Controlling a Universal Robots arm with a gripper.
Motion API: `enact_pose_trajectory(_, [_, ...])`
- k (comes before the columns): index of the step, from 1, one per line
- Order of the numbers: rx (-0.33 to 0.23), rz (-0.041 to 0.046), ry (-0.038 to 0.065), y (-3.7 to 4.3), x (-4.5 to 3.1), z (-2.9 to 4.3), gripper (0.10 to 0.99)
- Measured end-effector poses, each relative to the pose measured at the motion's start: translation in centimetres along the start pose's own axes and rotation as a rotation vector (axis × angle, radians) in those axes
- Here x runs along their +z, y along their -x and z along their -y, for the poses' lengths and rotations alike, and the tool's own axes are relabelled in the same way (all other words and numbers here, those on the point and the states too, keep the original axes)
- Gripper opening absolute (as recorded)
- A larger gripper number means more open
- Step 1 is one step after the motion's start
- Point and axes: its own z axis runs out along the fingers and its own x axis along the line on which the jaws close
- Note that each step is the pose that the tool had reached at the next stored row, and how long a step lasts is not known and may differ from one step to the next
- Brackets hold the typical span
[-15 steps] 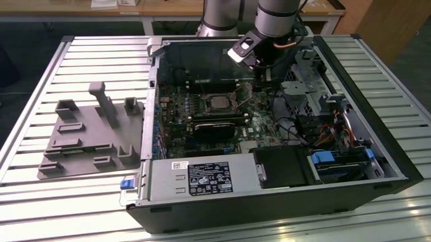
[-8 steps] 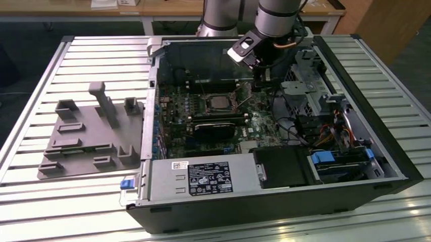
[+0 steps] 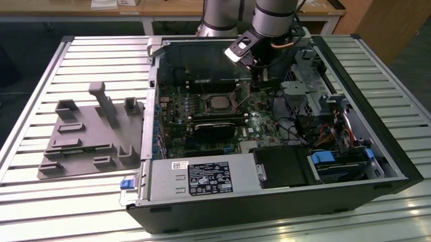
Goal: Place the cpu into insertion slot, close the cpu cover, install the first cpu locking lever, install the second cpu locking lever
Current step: 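Close the cpu cover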
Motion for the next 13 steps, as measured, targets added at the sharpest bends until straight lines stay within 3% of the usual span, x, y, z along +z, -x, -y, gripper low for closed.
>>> enact_pose_trajectory(13, [0.0, -0.0005, 0.009, 0.16, -0.01, 2.75, 0.102])
